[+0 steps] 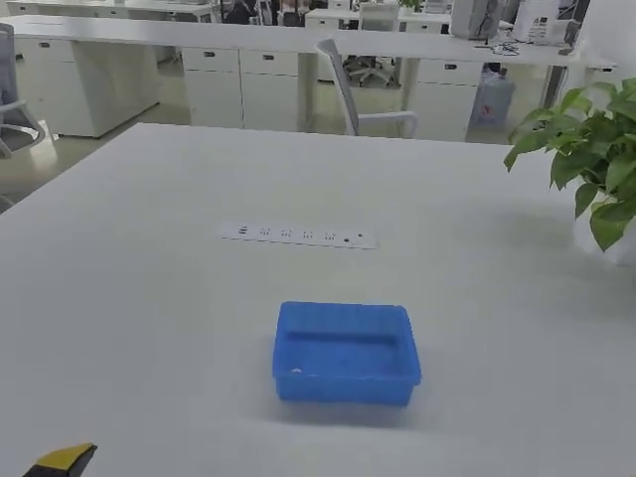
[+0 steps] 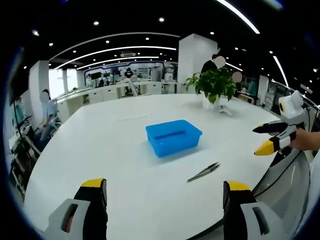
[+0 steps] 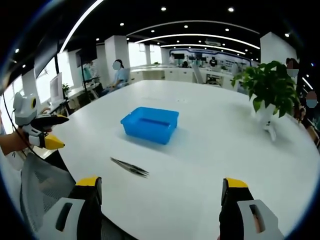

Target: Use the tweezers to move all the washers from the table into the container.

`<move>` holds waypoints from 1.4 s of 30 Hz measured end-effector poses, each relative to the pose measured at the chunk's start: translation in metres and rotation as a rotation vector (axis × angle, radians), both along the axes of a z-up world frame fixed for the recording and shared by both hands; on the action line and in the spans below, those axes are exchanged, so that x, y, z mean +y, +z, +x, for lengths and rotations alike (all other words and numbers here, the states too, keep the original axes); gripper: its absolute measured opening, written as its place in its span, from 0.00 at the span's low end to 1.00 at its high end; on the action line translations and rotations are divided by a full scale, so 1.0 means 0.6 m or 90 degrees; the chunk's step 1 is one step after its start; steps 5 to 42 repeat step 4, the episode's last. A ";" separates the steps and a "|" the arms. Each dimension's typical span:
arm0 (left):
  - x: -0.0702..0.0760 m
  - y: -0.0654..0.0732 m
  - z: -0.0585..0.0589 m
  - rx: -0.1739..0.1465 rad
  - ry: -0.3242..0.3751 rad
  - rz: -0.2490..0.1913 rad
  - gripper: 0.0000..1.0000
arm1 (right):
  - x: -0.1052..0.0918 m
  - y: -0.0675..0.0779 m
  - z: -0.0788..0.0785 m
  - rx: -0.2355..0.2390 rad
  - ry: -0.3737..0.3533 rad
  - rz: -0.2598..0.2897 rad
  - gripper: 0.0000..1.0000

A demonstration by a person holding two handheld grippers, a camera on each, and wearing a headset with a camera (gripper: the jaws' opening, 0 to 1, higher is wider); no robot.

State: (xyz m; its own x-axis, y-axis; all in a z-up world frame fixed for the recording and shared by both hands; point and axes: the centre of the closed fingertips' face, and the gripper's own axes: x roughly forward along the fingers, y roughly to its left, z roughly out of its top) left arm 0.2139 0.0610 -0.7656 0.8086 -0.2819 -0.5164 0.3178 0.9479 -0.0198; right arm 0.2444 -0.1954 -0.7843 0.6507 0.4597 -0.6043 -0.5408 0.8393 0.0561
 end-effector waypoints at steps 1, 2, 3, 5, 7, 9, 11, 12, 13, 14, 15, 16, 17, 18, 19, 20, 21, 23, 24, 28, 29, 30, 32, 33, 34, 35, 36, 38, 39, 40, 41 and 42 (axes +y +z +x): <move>-0.001 0.000 0.000 0.000 0.000 0.000 0.99 | -0.001 0.000 0.001 -0.001 -0.002 0.000 0.99; -0.002 0.001 0.001 0.000 0.000 -0.001 0.99 | -0.001 0.000 0.001 0.000 -0.002 0.002 0.99; -0.003 0.000 0.001 0.000 0.000 -0.002 0.99 | 0.000 0.000 0.001 0.002 -0.002 0.003 0.99; -0.004 0.001 0.001 0.001 -0.001 -0.003 0.99 | 0.000 0.000 0.001 0.001 -0.002 0.003 0.99; -0.004 0.001 0.001 0.001 -0.001 -0.003 0.99 | 0.000 0.000 0.001 0.001 -0.002 0.003 0.99; -0.004 0.001 0.001 0.001 -0.001 -0.003 0.99 | 0.000 0.000 0.001 0.001 -0.002 0.003 0.99; -0.004 0.001 0.001 0.001 -0.001 -0.003 0.99 | 0.000 0.000 0.001 0.001 -0.002 0.003 0.99; -0.004 0.001 0.001 0.001 -0.001 -0.003 0.99 | 0.000 0.000 0.001 0.001 -0.002 0.003 0.99; -0.004 0.001 0.001 0.001 -0.001 -0.003 0.99 | 0.000 0.000 0.001 0.001 -0.002 0.003 0.99; -0.004 0.001 0.001 0.001 -0.001 -0.003 0.99 | 0.000 0.000 0.001 0.001 -0.002 0.003 0.99; -0.004 0.001 0.001 0.001 -0.001 -0.003 0.99 | 0.000 0.000 0.001 0.001 -0.002 0.003 0.99; -0.004 0.001 0.001 0.001 -0.001 -0.003 0.99 | 0.000 0.000 0.001 0.001 -0.002 0.003 0.99; -0.004 0.001 0.001 0.001 -0.001 -0.003 0.99 | 0.000 0.000 0.001 0.001 -0.002 0.003 0.99; -0.004 0.001 0.001 0.001 -0.001 -0.003 0.99 | 0.000 0.000 0.001 0.001 -0.002 0.003 0.99; -0.004 0.001 0.001 0.001 -0.001 -0.003 0.99 | 0.000 0.000 0.001 0.001 -0.002 0.003 0.99; -0.004 0.001 0.001 0.001 -0.001 -0.003 0.99 | 0.000 0.000 0.001 0.001 -0.002 0.003 0.99; -0.004 0.001 0.001 0.001 -0.001 -0.003 0.99 | 0.000 0.000 0.001 0.001 -0.002 0.003 0.99; -0.004 0.001 0.001 0.001 -0.001 -0.003 0.99 | 0.000 0.000 0.001 0.001 -0.002 0.003 0.99; -0.004 0.001 0.001 0.001 -0.001 -0.003 0.99 | 0.000 0.000 0.001 0.001 -0.002 0.003 0.99; -0.004 0.001 0.001 0.001 -0.001 -0.003 0.99 | 0.000 0.000 0.001 0.001 -0.002 0.003 0.99; -0.004 0.001 0.001 0.001 -0.001 -0.003 0.99 | 0.000 0.000 0.001 0.001 -0.002 0.003 0.99; -0.004 0.001 0.001 0.001 -0.001 -0.003 0.99 | 0.000 0.000 0.001 0.001 -0.002 0.003 0.99; -0.004 0.001 0.001 0.001 -0.001 -0.003 0.99 | 0.000 0.000 0.001 0.001 -0.002 0.003 0.99; -0.004 0.001 0.001 0.001 -0.001 -0.003 0.99 | 0.000 0.000 0.001 0.001 -0.002 0.003 0.99; -0.004 0.001 0.001 0.001 -0.001 -0.003 0.99 | 0.000 0.000 0.001 0.001 -0.002 0.003 0.99; -0.004 0.001 0.001 0.001 -0.001 -0.003 0.99 | 0.000 0.000 0.001 0.001 -0.002 0.003 0.99; -0.004 0.001 0.001 0.001 -0.001 -0.003 0.99 | 0.000 0.000 0.001 0.001 -0.002 0.003 0.99; -0.004 0.001 0.001 0.001 -0.001 -0.003 0.99 | 0.000 0.000 0.001 0.001 -0.002 0.003 0.99; -0.004 0.001 0.001 0.001 -0.001 -0.003 0.99 | 0.000 0.000 0.001 0.001 -0.002 0.003 0.99; -0.004 0.001 0.001 0.001 -0.001 -0.003 0.99 | 0.000 0.000 0.001 0.001 -0.002 0.003 0.99; -0.004 0.001 0.001 0.001 -0.001 -0.003 0.99 | 0.000 0.000 0.001 0.001 -0.002 0.003 0.99; -0.004 0.001 0.001 0.001 -0.001 -0.003 0.99 | 0.000 0.000 0.001 0.001 -0.002 0.003 0.99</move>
